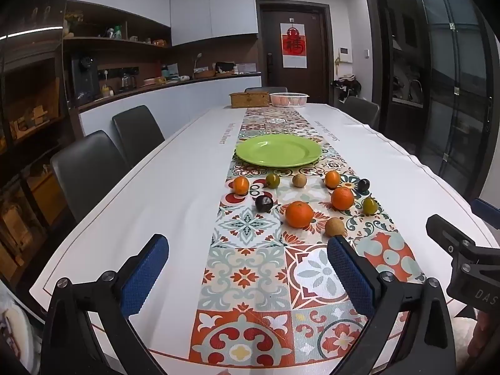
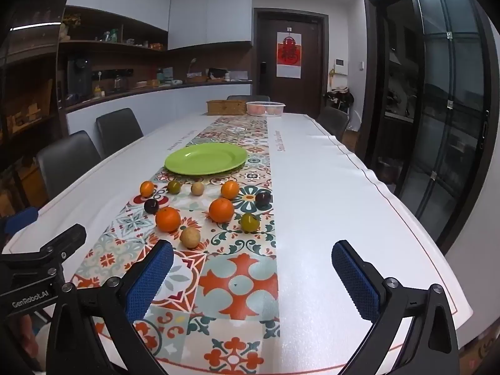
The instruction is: Organize fruits
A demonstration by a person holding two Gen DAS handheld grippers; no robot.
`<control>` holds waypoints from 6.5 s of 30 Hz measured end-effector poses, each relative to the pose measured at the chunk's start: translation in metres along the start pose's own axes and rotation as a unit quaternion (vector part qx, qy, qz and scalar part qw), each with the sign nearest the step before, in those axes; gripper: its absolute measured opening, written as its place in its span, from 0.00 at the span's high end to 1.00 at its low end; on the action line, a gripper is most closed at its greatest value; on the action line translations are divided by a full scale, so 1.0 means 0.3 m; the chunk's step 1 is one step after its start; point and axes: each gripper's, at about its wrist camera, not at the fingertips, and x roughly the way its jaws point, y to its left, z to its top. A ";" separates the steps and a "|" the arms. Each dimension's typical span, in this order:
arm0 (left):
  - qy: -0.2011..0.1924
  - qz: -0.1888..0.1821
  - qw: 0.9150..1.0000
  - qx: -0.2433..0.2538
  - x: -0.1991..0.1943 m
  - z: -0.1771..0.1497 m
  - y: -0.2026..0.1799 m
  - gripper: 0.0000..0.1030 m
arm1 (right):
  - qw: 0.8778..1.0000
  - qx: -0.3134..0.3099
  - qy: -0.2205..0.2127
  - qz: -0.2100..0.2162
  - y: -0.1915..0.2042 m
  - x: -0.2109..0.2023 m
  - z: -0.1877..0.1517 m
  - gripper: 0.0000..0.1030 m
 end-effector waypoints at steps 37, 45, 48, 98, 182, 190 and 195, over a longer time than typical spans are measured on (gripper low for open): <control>-0.012 0.003 1.000 -0.006 -0.024 0.010 0.017 0.00 | 1.000 -0.004 -0.009 0.000 0.027 -0.029 0.011 0.00; -0.012 0.003 1.000 -0.006 -0.025 0.007 0.017 0.00 | 1.000 -0.004 -0.009 0.001 0.024 -0.027 0.010 0.00; -0.012 0.003 1.000 -0.006 -0.024 0.007 0.017 0.00 | 1.000 -0.004 -0.010 0.001 0.023 -0.028 0.009 0.00; -0.028 -0.022 0.998 0.053 -0.009 0.074 0.007 0.01 | 1.000 -0.025 -0.013 0.007 0.065 -0.013 0.063 0.00; 0.126 -0.230 0.949 0.177 0.480 0.160 -0.105 0.60 | 0.974 -0.083 0.151 0.148 0.186 0.461 0.083 0.72; 0.109 -0.196 0.965 0.136 0.440 0.235 -0.078 0.60 | 0.979 -0.079 0.118 0.147 0.156 0.443 0.172 0.72; 0.091 -0.176 0.973 0.121 0.443 0.297 -0.071 0.60 | 0.979 -0.085 0.100 0.155 0.160 0.465 0.237 0.72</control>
